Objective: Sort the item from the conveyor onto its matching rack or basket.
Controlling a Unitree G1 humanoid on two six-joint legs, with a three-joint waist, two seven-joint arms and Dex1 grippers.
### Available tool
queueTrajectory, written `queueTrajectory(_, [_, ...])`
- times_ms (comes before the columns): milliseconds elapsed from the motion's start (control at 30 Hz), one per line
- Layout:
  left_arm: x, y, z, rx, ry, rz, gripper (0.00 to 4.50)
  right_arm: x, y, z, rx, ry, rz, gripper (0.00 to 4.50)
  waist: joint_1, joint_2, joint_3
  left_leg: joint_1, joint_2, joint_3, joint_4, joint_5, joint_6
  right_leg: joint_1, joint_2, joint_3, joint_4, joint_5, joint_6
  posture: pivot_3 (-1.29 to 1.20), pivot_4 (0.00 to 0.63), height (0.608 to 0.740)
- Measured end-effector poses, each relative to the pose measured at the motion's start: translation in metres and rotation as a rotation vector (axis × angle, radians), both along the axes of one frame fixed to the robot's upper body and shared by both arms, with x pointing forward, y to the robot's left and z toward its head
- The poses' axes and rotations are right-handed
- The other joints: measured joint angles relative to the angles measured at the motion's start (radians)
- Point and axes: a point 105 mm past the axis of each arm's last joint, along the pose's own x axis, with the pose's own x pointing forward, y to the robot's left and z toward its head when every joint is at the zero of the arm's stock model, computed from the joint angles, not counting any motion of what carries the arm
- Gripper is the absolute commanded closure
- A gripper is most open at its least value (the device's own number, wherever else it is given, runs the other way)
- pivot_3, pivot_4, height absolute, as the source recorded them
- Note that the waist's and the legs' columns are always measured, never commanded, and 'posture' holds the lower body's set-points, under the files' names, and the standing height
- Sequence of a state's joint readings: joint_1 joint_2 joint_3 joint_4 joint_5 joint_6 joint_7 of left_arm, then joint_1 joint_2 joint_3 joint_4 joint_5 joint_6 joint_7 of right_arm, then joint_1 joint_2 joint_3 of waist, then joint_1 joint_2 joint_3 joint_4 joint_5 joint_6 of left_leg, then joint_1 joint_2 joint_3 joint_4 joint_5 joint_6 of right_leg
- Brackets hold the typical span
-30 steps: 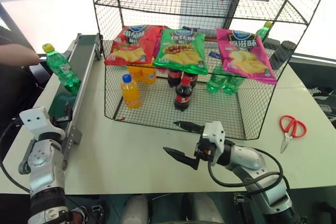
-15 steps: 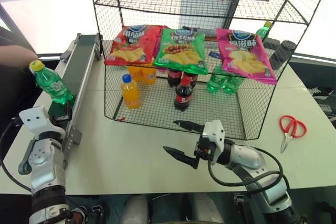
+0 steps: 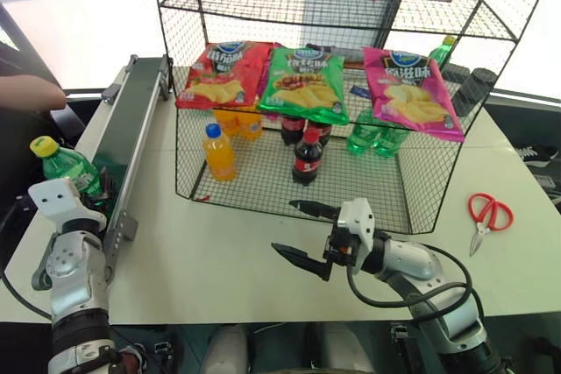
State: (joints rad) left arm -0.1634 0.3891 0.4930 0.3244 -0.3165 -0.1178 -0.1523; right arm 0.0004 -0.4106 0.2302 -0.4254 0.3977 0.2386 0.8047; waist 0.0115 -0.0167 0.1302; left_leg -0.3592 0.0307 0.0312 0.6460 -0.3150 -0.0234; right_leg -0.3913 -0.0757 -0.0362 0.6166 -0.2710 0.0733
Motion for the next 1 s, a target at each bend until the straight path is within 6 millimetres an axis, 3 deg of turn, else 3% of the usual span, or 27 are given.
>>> queueTrajectory(200, [0.002,-0.005,0.007,-0.008,-0.020,-0.087,1.67,0.001,0.000,0.001,-0.001,-0.003,0.000,0.00,-0.002,-0.001,0.000,-0.003,0.000,0.000,0.000,0.000,0.000,-0.003,0.000,-0.001,0.000,0.000,0.000,0.00,0.150,0.740])
queueTrajectory(300, [0.004,-0.019,0.028,0.028,-0.073,-0.213,1.67,0.003,-0.001,0.003,-0.001,-0.013,-0.010,0.00,-0.004,-0.002,0.000,-0.010,0.000,0.000,0.001,0.000,-0.001,-0.008,-0.001,-0.001,0.000,0.001,0.001,0.00,0.150,0.740])
queueTrajectory(433, [-0.002,-0.061,0.062,0.098,-0.135,-0.488,1.67,0.009,-0.006,0.009,-0.009,-0.037,-0.032,0.00,-0.009,-0.001,0.000,-0.012,-0.002,-0.001,0.001,0.000,-0.001,-0.009,-0.003,-0.002,-0.002,0.001,0.001,0.00,0.150,0.740])
queueTrajectory(533, [-0.013,-0.101,0.071,0.089,-0.136,-0.727,1.67,0.013,-0.011,0.012,-0.029,-0.049,-0.045,0.00,-0.020,-0.001,0.000,-0.012,-0.003,-0.001,0.001,0.000,-0.001,-0.008,-0.004,-0.002,-0.002,0.001,0.001,0.00,0.150,0.740])
queueTrajectory(633, [-0.025,-0.131,0.066,0.084,-0.081,-0.904,1.67,0.014,-0.013,0.009,-0.046,-0.031,-0.047,0.00,-0.027,0.000,0.001,-0.011,-0.003,-0.001,0.001,0.000,0.000,-0.008,-0.004,-0.002,-0.002,0.000,0.000,0.00,0.150,0.740])
queueTrajectory(767, [-0.039,-0.176,0.036,0.140,0.057,-1.150,1.67,0.018,-0.012,0.011,-0.050,-0.018,-0.058,0.00,-0.026,0.005,0.002,-0.011,-0.004,-0.001,0.001,0.001,0.000,-0.008,-0.003,-0.002,-0.002,0.000,-0.001,0.00,0.150,0.740])
queueTrajectory(867, [-0.038,-0.208,0.020,0.123,0.081,-1.278,1.67,0.021,-0.009,0.018,-0.038,-0.029,-0.059,0.00,-0.020,0.005,0.002,-0.012,-0.004,-0.002,0.003,0.001,0.000,-0.007,-0.003,-0.003,-0.002,0.000,-0.001,0.00,0.150,0.740])
queueTrajectory(1000, [-0.028,-0.249,0.019,0.145,0.047,-1.448,1.67,0.020,-0.004,0.022,-0.025,-0.015,-0.041,0.00,-0.008,0.004,0.002,-0.013,-0.006,-0.003,0.005,0.000,0.001,-0.006,-0.002,-0.004,-0.002,0.001,0.002,0.00,0.150,0.740])
